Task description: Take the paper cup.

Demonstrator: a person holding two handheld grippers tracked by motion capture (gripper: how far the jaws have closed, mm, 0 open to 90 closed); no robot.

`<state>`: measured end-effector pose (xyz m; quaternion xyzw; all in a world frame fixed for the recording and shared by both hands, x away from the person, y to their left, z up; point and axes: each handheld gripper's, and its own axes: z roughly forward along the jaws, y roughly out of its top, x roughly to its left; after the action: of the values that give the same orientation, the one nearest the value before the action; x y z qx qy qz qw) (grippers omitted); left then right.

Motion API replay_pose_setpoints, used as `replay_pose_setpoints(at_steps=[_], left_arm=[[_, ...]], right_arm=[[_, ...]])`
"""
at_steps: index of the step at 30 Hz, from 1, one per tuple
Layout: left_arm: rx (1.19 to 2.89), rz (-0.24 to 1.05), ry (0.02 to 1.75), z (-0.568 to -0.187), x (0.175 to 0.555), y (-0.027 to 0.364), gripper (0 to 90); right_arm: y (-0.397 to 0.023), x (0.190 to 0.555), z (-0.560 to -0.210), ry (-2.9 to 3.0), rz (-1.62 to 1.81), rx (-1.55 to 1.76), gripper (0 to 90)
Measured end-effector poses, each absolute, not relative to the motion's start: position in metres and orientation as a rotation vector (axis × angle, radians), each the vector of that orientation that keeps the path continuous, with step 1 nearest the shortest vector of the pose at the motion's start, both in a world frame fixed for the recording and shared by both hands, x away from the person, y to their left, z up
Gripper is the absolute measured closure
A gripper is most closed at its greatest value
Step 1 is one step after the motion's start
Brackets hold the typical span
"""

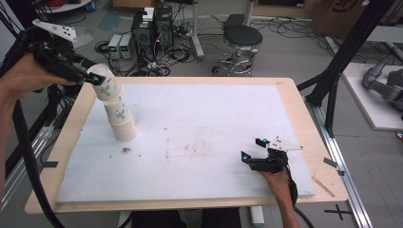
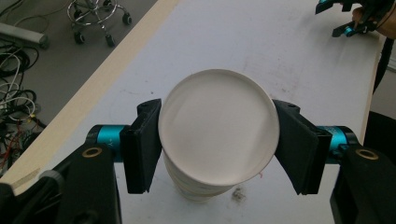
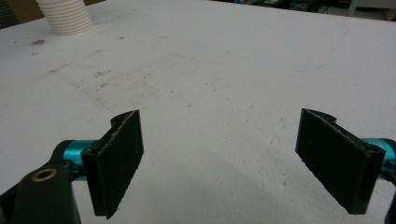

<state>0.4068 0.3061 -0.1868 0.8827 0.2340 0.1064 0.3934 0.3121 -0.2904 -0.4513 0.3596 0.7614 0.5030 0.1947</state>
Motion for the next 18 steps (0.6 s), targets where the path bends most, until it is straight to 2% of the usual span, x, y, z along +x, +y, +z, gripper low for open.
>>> replay_pose_setpoints(at_steps=[9, 18], left_arm=[[2.154, 0.293, 0.496, -0.198, 0.367, 0.28, 36.6], [2.052, 0.233, 0.416, -0.236, 0.34, 0.238, 36.6]], right_arm=[[-0.29, 0.311, -0.451, 2.13, 1.414, 0.998, 15.1], [-0.291, 0.311, -0.451, 2.127, 1.426, 0.997, 15.1]])
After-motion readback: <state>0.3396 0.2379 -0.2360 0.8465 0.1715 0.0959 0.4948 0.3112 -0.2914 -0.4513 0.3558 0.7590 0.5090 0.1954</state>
